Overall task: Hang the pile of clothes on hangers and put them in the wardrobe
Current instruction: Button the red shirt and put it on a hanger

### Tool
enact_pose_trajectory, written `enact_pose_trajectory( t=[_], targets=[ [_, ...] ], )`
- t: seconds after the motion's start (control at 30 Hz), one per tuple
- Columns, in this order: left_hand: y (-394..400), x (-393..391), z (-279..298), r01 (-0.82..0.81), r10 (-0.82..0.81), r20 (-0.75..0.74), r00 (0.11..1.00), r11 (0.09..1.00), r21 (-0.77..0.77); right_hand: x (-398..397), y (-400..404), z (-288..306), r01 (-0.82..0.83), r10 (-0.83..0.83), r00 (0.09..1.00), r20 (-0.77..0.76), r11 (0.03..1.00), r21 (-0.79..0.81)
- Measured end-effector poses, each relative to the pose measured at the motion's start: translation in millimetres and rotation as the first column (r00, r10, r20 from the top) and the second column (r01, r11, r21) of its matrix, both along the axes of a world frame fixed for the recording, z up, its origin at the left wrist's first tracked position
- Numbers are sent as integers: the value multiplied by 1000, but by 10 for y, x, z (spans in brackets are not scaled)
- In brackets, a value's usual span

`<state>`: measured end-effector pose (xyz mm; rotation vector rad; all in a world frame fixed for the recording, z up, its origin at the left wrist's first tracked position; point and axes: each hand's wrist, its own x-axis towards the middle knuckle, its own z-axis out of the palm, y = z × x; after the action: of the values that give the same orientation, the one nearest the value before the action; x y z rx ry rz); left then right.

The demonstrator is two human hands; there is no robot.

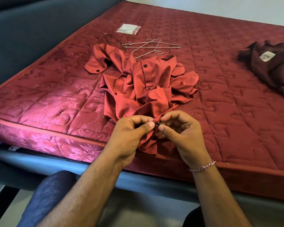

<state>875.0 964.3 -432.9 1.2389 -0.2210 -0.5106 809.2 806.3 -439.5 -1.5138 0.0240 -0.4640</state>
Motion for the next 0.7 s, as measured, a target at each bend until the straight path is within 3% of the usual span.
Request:
enact_pose_trajectory(
  t=[0.23, 0.33, 0.37, 0.43, 0.5, 0.57, 0.6, 0.67, 0.7],
  targets=[
    [9, -14, 7, -12, 12, 56, 998, 1000, -4, 0, 50, -50, 88, -79, 995, 62, 982, -165],
    [30, -58, 4, -28, 21, 142, 990, 998, 49, 80, -3, -21, 245, -237, 968, 84, 964, -105],
    [61, -64, 26, -1, -23, 213, 977, 994, 109, 157, -57, -13, 349, -340, 936, 86, 930, -118],
    [144, -65, 146, 173, -263, 348, 900, 947, 270, 326, -160, 43, 428, -417, 902, 109, 835, -345],
    [182, 45, 327, 266, -409, 383, 828, 889, 373, 468, -194, 52, 250, -270, 962, 41, 813, -526],
    [118, 299, 500, 87, -246, 438, 865, 932, 352, 515, -130, 52, 10, -102, 987, -124, 810, -586],
    [48, 499, 558, -64, -119, 532, 838, 948, 313, 508, -88, 68, -46, -53, 989, -139, 780, -624],
    [-147, 897, 626, -304, -34, 761, 648, 905, 299, 439, 9, 133, -173, 82, 981, -174, 767, -617],
    [-242, 1095, 592, -343, -163, 819, 549, 850, 399, 387, 42, 194, -285, 186, 956, -227, 780, -558]
  ],
)
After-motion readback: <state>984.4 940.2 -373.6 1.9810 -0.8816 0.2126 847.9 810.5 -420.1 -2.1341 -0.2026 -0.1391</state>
